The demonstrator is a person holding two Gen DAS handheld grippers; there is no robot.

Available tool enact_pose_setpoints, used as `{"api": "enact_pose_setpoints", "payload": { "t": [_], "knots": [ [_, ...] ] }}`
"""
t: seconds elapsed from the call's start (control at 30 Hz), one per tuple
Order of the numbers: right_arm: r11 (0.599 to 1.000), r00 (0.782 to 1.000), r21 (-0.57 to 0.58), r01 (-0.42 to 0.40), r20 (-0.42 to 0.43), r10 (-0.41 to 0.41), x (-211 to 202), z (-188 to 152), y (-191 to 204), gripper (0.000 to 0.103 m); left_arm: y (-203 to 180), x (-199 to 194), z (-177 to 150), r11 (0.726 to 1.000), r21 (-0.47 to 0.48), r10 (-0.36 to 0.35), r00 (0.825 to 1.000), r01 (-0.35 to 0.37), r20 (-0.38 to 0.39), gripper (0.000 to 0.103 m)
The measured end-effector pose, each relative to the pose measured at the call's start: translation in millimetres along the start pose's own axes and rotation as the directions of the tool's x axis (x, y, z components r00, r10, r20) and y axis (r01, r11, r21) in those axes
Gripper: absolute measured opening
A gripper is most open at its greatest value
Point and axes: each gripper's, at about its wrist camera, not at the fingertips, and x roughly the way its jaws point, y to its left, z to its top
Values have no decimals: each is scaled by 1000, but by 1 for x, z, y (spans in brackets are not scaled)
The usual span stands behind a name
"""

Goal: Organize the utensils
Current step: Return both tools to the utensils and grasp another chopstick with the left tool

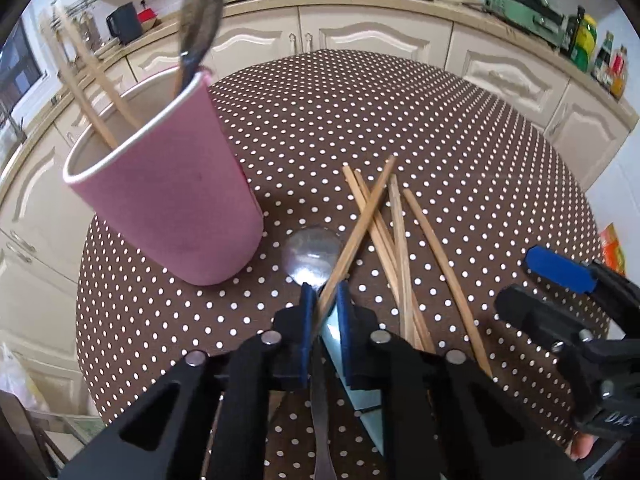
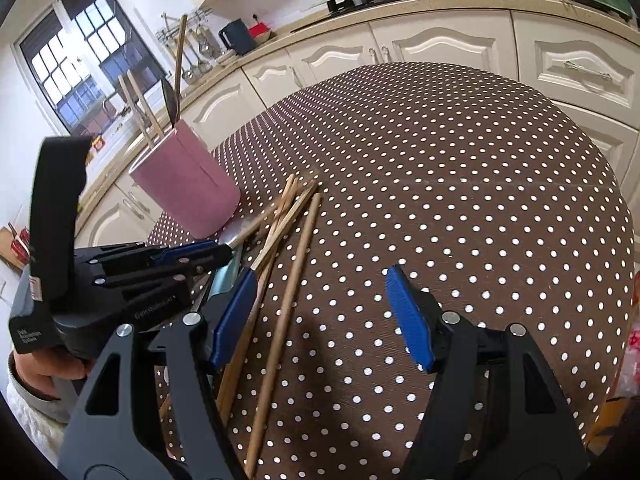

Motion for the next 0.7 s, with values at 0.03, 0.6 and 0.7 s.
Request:
{"api": "enact_pose_setpoints", "payload": {
  "t": [0.03,0.6,0.7],
  "knots": [
    [1000,1000,-10,6,-12,-6,2,0,2,66,3,-2,-1,1000,-16,-12,1000,12,8,6],
    [936,941,-299,186,-220,-257,58,25,49,51,63,-62,-73,977,-166,-122,989,134,80,5],
    [920,930,-344,190,-238,-281,64,27,54,38,78,-67,-90,974,-187,-119,991,129,65,5]
  ]
}}
